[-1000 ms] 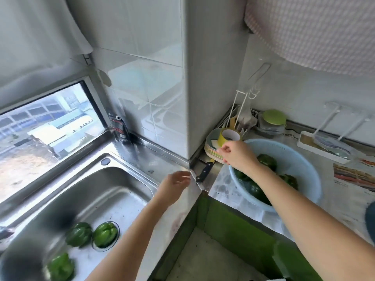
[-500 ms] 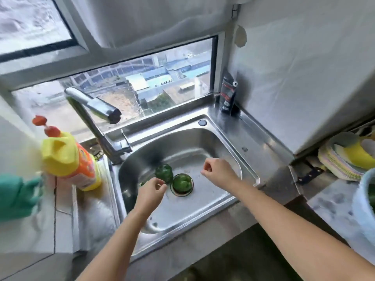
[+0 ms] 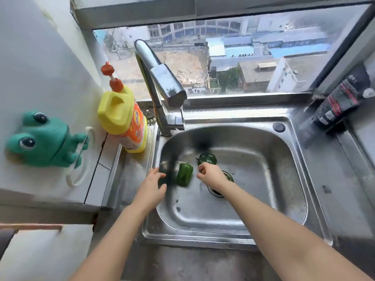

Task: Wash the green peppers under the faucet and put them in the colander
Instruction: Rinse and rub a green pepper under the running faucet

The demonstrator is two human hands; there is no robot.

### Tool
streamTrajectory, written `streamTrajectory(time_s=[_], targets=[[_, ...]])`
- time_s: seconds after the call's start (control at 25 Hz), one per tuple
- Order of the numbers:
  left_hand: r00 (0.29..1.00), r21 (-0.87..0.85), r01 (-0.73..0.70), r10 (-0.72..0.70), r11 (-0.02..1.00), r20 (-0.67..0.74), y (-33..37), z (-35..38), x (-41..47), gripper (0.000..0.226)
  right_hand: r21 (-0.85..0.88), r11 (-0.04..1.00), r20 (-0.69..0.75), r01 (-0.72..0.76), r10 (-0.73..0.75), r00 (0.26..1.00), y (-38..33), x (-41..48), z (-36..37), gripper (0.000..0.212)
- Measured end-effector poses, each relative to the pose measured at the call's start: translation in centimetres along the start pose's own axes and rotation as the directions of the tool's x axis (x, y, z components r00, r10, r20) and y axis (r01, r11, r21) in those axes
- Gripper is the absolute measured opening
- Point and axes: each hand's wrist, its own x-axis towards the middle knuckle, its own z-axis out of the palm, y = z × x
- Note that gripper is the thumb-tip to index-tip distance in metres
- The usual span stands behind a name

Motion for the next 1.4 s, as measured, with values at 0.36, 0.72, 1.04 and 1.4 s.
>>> streamTrajectory(time_s=[0.36, 0.72, 1.04, 1.4], targets=[[0.991, -0.208, 0.067, -0.089, 0.976, -0.099, 0.0, -0.2, 0.3, 0.032, 0.522, 0.787, 0.224, -0.329, 0.245, 0.943, -1.9, 7.7, 5.6, 0.082], [0.987, -0.218, 0.121, -0.142, 0.968, -0.082, -0.4, 0.6, 0.4, 0.036, 0.546, 0.784, 0.192, -0.296, 0.227, 0.955, -1.5, 7.8, 6.5, 0.057], [0.983, -0.418, 0.181, -0.155, 0.890, 0.094, 3.6, 0.4, -0.3, 0.105, 0.589, 0.801, 0.249, 0.113, -0.313, 0.917, -4.0, -0.8, -2.8, 0.051], [0.997, -0.668, 0.032, -0.071, 0.743, -0.030, 8.7, -2.2, -1.8, 0.075, 0.196, 0.952, -0.056, 0.234, -0.228, 0.972, -9.9, 1.6, -12.1, 0.078]])
